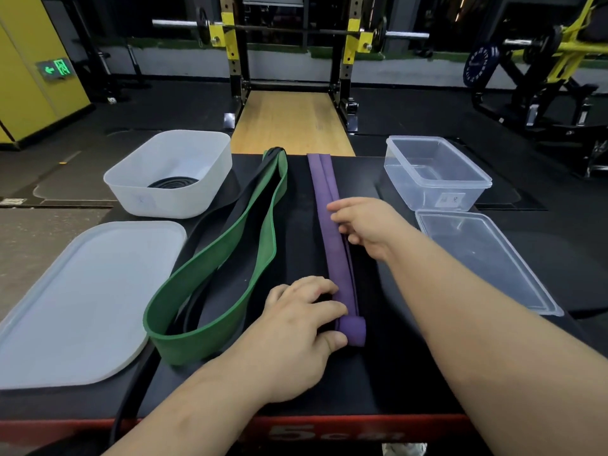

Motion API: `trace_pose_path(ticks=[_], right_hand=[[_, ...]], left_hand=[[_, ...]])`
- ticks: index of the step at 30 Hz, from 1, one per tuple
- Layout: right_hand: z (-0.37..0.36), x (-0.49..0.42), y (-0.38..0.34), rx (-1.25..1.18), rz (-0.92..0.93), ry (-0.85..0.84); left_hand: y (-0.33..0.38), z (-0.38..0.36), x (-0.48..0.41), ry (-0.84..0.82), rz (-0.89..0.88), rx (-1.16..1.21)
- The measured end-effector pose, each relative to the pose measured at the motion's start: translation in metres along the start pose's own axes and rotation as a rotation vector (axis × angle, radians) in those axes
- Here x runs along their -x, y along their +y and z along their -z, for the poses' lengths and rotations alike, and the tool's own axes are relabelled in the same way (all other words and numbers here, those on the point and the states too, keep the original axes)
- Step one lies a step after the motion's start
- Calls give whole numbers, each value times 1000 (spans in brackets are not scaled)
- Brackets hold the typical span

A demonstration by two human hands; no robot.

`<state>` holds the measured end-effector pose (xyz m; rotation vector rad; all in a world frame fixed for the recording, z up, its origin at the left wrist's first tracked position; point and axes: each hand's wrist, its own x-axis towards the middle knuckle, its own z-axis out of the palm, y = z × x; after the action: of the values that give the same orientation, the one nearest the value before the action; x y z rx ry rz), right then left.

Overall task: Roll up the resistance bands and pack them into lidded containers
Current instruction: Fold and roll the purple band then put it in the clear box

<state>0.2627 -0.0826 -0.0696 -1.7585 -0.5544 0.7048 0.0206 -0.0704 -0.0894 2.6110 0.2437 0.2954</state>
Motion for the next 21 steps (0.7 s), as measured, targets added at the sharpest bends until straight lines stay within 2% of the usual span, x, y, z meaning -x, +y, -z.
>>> trace_pose_path(ticks=[10,14,16,18,21], right_hand=[[-12,-80,-22,143,27,-80],[-9,-95,-21,26,105,133],[-3,-101,-10,100,69,186],[0,-103,-3,162,-5,172],[-5,-110,-11,151,24,75]], left_hand=[[-1,4,-4,-50,-10,61],[-2,6,-6,-56,3,71],[-1,6,-6,-56,0,68],[0,6,-6,-62,-3,71],[-2,4,-4,-53,-7,72]])
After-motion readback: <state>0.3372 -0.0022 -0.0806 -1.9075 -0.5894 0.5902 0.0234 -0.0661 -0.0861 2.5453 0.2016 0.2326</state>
